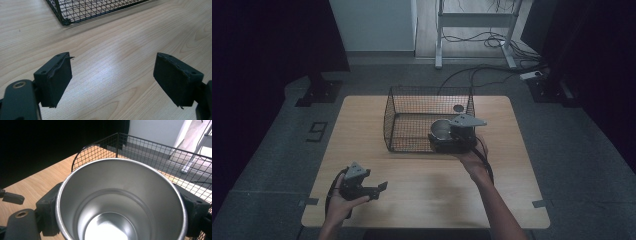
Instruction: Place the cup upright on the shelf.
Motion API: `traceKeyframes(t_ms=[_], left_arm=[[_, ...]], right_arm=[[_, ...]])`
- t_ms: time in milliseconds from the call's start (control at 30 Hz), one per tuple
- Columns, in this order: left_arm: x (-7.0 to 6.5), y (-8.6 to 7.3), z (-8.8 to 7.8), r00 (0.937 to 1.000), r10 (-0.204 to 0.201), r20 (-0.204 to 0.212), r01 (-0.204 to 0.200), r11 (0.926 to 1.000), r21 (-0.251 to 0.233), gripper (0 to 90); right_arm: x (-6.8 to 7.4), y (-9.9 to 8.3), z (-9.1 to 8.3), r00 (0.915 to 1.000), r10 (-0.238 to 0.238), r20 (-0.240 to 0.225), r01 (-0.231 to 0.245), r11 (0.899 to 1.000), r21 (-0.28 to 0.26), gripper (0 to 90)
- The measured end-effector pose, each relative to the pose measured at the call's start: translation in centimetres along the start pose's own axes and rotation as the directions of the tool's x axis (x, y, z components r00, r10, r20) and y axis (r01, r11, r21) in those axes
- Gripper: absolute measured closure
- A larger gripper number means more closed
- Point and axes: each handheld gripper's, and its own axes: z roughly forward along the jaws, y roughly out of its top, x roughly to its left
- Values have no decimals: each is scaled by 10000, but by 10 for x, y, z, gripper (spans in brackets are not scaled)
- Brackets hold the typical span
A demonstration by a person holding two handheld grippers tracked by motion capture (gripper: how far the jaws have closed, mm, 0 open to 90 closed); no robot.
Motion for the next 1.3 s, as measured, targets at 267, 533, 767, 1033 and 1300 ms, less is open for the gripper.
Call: traceKeyframes(t_ms=[267,533,767,1033,1300], left_arm=[[0,0,0,10000,-8,0,8,10000,-12,156],[0,0,-1,10000,0,5,0,10000,-41,156],[0,0,-1,10000,7,10,-7,10000,-34,156],[-2,0,-1,9998,123,158,-122,9999,-119,153],[0,0,-2,9999,31,117,-29,9998,-172,153]], right_arm=[[-1,8,1,10000,7,12,-7,10000,-9,135],[-3,15,4,9999,24,97,-24,10000,-13,135],[-4,20,4,9999,121,59,-120,9999,-104,135],[-8,26,7,9997,194,152,-193,9998,-81,135],[-13,33,12,9993,288,237,-287,9996,-44,135]])
